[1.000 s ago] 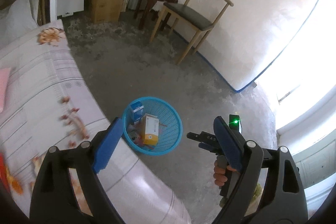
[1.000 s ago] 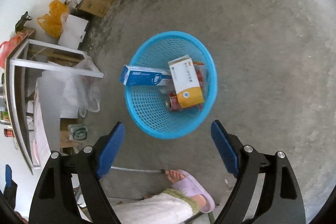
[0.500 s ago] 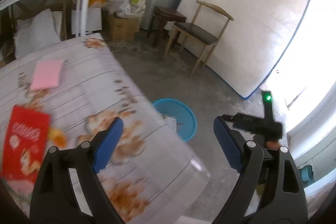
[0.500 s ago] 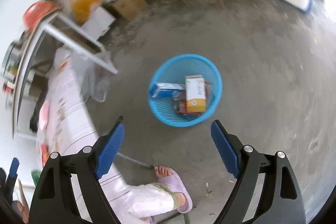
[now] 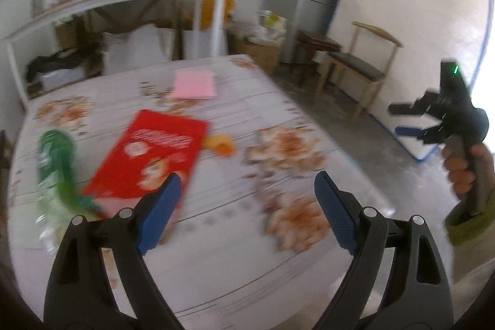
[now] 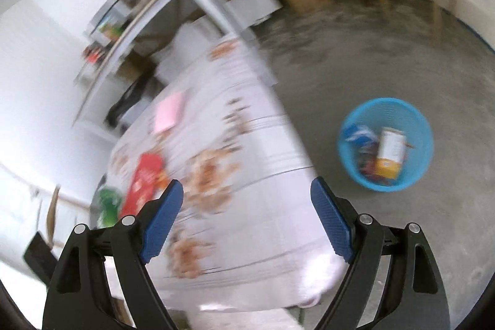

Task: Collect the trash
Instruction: 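Swing both tools back over the table toward the red snack bag, then grasp the red snack bag's edge with the left tool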

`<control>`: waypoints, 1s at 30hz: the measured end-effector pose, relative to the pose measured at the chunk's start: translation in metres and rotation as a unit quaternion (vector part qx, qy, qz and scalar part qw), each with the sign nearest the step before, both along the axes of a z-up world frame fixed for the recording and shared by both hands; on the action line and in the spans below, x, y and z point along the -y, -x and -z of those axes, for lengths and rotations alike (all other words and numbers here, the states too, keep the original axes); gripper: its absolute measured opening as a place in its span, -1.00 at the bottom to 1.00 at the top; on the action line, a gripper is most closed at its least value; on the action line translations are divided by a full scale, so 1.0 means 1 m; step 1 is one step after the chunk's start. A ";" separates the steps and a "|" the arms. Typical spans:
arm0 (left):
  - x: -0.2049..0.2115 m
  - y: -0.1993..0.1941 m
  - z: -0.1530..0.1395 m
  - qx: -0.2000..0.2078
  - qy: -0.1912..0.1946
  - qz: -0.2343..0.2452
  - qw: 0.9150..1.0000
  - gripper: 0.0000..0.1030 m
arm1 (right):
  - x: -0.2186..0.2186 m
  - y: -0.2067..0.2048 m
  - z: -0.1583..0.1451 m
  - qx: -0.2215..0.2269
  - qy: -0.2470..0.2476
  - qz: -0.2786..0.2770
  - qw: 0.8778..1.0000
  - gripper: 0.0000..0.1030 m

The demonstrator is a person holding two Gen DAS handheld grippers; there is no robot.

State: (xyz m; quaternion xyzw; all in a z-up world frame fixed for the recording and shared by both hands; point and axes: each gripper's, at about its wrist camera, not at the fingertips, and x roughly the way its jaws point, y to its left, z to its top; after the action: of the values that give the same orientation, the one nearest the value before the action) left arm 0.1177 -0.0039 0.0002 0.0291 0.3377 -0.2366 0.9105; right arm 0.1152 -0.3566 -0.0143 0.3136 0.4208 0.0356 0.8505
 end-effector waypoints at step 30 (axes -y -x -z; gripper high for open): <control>-0.020 -0.042 0.074 -0.050 -0.201 -0.085 0.975 -1.00 | -0.175 -0.079 0.017 -0.061 -0.028 -0.191 0.979 0.59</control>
State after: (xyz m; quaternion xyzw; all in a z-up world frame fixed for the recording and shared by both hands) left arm 0.1599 0.0160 -0.0743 0.1712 0.4245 -0.0868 0.8849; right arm 0.1943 -0.1814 -0.0314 0.2528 0.5229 0.1900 0.7916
